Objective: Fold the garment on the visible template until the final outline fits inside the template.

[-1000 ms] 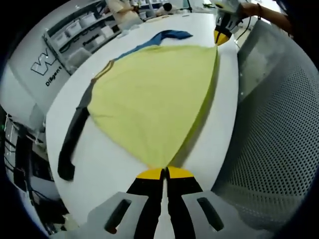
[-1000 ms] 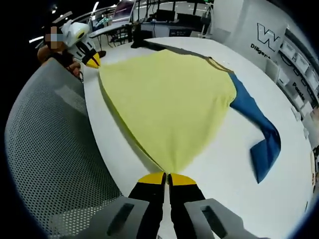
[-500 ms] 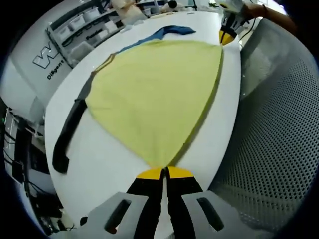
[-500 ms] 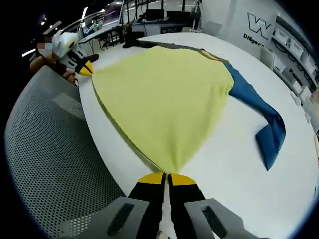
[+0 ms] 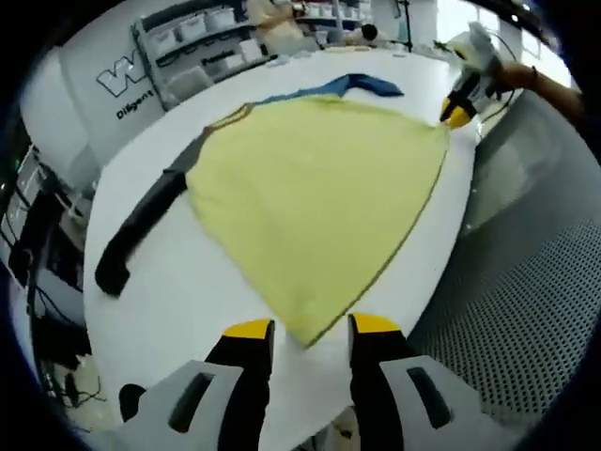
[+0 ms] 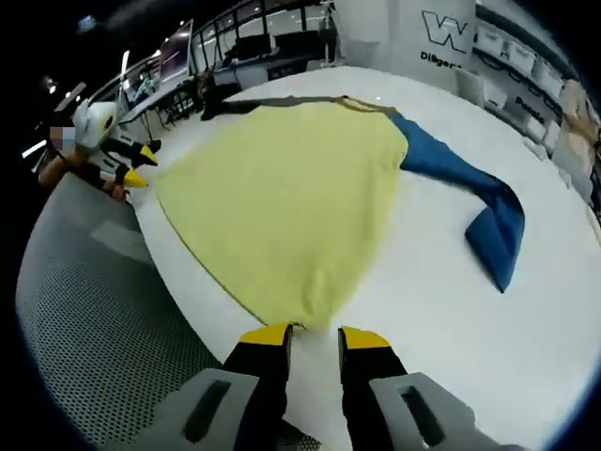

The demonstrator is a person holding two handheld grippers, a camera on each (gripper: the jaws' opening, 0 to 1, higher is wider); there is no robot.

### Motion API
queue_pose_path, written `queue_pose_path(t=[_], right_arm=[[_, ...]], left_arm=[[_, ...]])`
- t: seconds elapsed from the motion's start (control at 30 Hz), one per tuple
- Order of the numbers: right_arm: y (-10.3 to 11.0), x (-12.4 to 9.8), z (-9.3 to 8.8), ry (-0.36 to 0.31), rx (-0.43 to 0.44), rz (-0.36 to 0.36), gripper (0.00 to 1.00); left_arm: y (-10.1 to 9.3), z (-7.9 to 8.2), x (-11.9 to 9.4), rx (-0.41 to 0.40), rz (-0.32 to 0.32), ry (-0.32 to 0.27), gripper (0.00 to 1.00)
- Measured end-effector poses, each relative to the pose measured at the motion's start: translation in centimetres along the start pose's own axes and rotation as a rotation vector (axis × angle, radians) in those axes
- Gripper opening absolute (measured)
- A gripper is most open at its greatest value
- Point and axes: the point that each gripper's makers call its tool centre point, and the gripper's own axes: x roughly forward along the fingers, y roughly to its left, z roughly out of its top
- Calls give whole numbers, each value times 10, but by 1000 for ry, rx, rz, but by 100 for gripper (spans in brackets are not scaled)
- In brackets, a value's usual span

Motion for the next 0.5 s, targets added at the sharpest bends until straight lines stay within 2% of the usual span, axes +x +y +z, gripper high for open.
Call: queue_pose_path(t=[0.07,0.13,0.23,0.33,0.37,0.5], right_arm=[[-3,-3,10,-49,42,-2,29],[-8,-8,22,-101,75,-9,34],[-10,-16,43,-189,101,-19,43],[-11,-21,53,-228,144,-5,53],[-12,-22,54,-230,145,-3,56],[-18,-21,56,-228,161,-18,62]], left_arm=[[0,10,-3,-73,-12,-64,42],[0,15,-5,-111,-12,-88,49],[2,20,-8,-108,6,-107,55],[2,25,-9,-146,4,-134,65],[2,27,-9,-177,3,-148,68],[3,31,-9,-216,17,-176,82]])
